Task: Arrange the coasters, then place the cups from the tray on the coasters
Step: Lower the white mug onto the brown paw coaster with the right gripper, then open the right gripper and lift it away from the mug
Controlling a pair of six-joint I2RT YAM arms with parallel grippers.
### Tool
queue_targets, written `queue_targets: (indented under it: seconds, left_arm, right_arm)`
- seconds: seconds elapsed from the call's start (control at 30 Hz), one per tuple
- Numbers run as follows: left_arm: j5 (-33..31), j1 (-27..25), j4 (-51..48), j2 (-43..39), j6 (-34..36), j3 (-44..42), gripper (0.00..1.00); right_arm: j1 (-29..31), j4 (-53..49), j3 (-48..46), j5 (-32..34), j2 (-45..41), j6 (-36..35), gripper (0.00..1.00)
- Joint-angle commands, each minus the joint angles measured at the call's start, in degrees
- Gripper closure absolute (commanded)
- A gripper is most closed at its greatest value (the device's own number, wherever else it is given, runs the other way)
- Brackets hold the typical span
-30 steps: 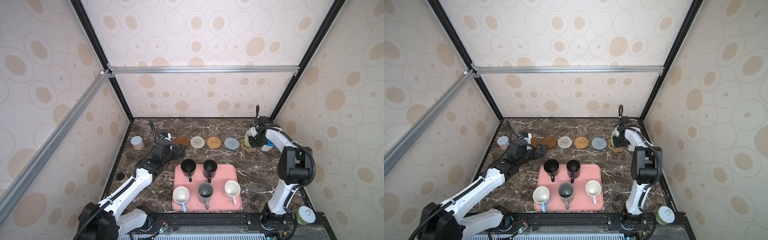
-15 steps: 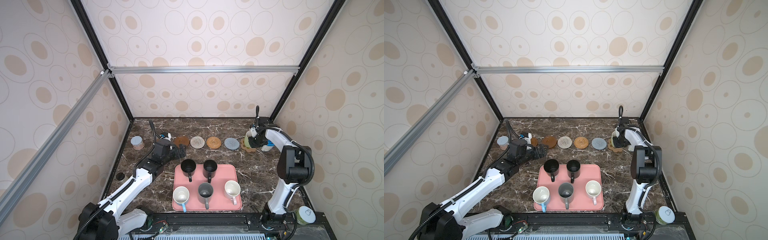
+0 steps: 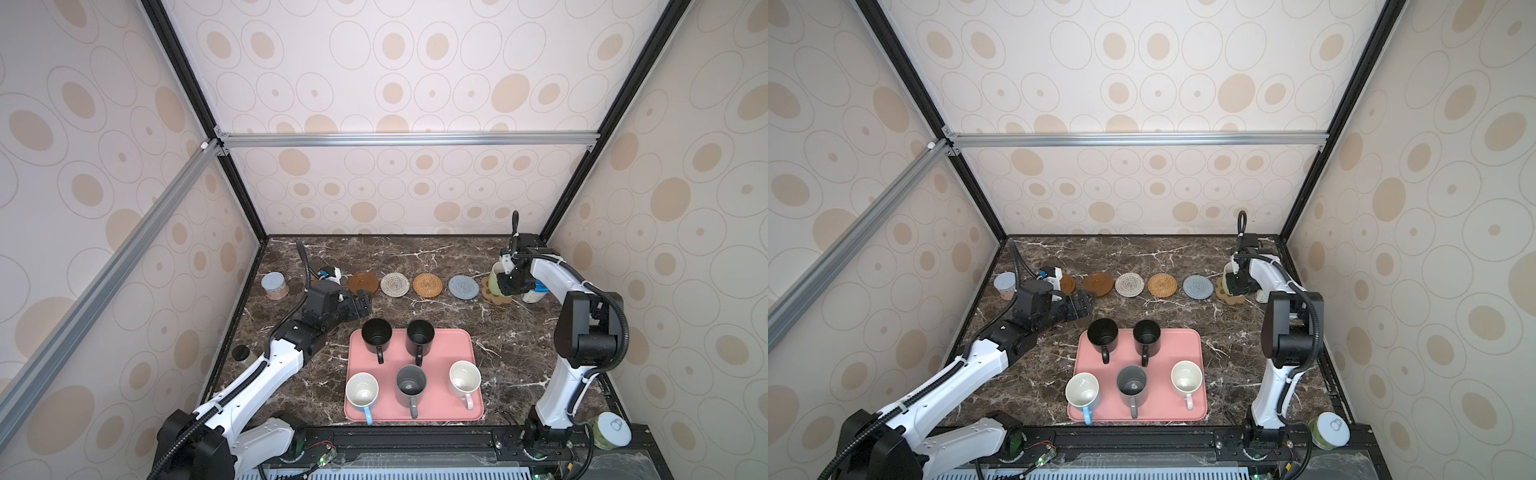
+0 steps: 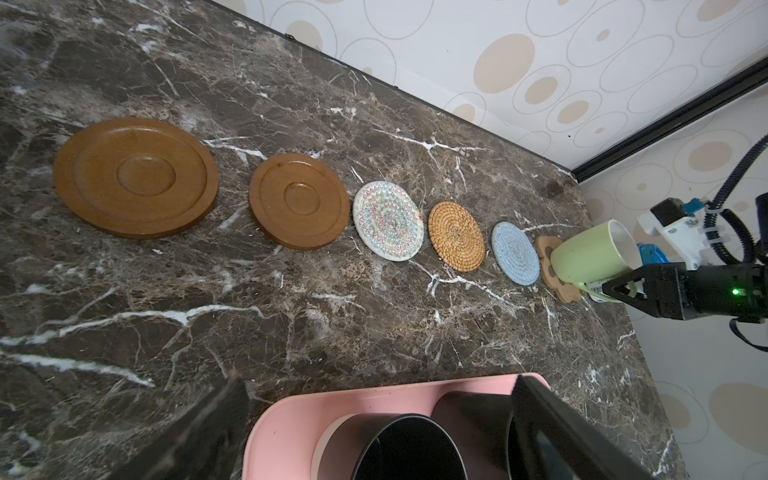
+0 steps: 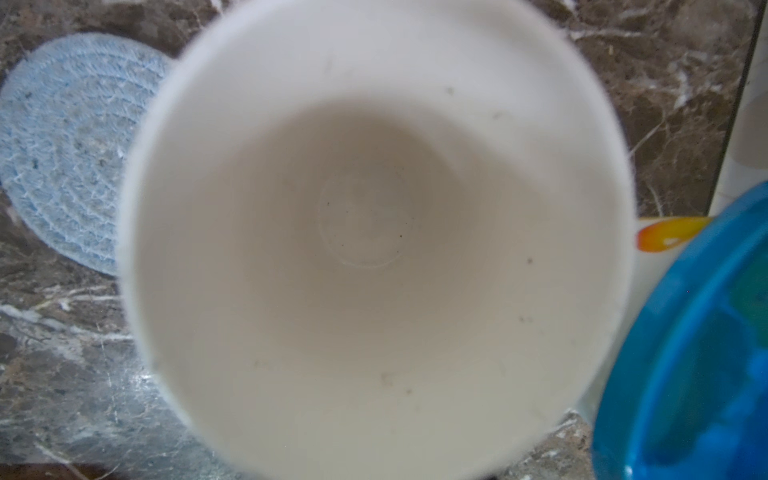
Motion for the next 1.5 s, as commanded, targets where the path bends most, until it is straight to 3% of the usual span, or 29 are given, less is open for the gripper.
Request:
queue_targets:
  seconds: [0.0, 0.8, 1.27, 1.47]
  left_arm:
    - [-0.15, 0.1, 0.65, -1.25, -0.87, -0.02, 0.0]
    - [-1.47, 0.15, 1.88, -0.4, -0.28, 1.92, 0.0]
    - [-0.97, 0.07, 2.31, 2.39, -0.45, 3.09, 0.0]
    - [-1.11, 0.07, 1.82, 3.07, -0.67, 3.89, 0.0]
  right_arm:
    - [-0.23, -1.49, 1.61, 0.49, -1.38, 0.08, 0.63]
    - [1.66, -10.9, 1.37, -5.06, -19.8, 10.82, 0.53]
    - [15.32, -14.33, -7.38, -6.62, -31.97, 19.27, 0.52]
    - [24.04, -15.23, -11.13, -4.94, -34.54, 23.17, 0.52]
